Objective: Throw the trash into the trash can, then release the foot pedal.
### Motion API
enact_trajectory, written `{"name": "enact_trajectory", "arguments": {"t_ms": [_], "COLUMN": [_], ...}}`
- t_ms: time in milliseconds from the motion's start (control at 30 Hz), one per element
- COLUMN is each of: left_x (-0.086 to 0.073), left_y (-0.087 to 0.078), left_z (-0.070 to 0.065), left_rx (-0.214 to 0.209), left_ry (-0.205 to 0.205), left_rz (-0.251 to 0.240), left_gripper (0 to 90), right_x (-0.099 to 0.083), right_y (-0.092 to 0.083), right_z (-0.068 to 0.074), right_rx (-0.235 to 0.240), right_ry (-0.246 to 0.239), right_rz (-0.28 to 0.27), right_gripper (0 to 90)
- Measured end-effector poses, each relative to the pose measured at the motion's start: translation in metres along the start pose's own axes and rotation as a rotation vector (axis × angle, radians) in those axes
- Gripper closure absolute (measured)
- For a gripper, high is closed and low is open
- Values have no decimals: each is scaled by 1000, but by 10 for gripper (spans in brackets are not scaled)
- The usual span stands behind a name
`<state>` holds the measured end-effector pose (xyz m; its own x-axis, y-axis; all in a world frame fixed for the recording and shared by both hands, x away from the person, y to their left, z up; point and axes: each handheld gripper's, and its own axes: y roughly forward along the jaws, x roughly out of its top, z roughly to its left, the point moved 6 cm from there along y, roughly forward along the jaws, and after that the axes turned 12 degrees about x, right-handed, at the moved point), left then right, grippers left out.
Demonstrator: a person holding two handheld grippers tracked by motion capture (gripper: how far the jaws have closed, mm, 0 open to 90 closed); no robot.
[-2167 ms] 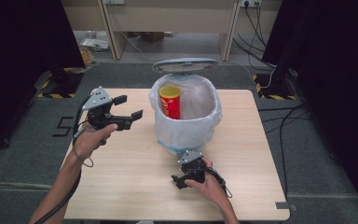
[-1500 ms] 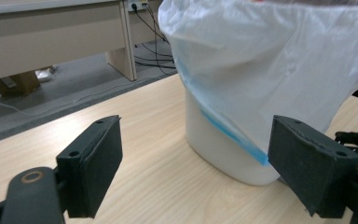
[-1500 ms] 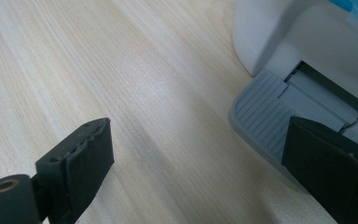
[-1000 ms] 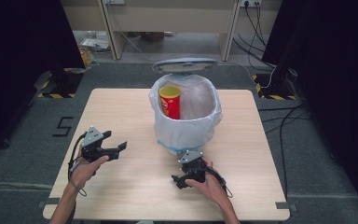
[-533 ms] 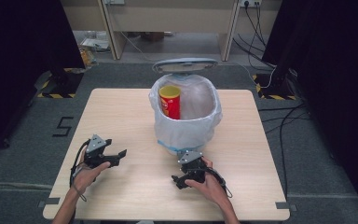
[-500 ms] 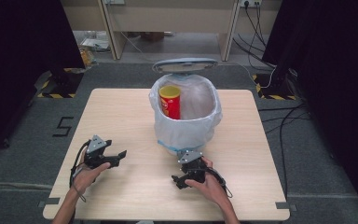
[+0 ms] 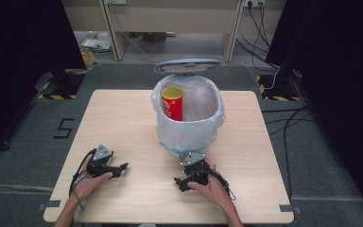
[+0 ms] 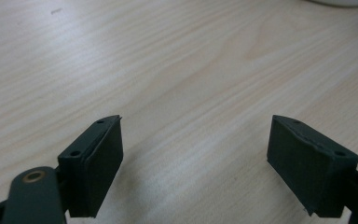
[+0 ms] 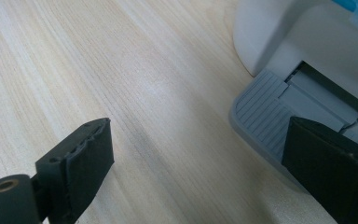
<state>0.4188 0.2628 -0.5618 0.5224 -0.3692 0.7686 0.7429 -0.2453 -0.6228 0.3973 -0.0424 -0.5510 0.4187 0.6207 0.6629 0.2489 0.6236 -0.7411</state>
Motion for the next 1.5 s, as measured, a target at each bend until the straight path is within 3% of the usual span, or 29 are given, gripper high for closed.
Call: {"name": "enact_trajectory", "arguments": {"t_ms": [67, 167, 1133, 1500], "left_x": [-1, -3, -1, -1], "left_y": [0, 0, 2, 2], "left_z": [-1, -1, -2, -2], "left_rx": [-4, -23, -39, -39], "left_ry": [8, -14, -9, -9], "left_rz": [8, 29, 27, 27], "left_gripper": [180, 175, 145, 146], "right_x": [0, 0, 0, 1], "right_y": [0, 0, 0, -4], "right_z": [0, 0, 0, -3], "right_rx": [1, 1, 1, 40], "right_ry": [-1, -1, -2, 56], "right_rz": [0, 0, -2, -38], "right_gripper": [90, 91, 90, 111]}}
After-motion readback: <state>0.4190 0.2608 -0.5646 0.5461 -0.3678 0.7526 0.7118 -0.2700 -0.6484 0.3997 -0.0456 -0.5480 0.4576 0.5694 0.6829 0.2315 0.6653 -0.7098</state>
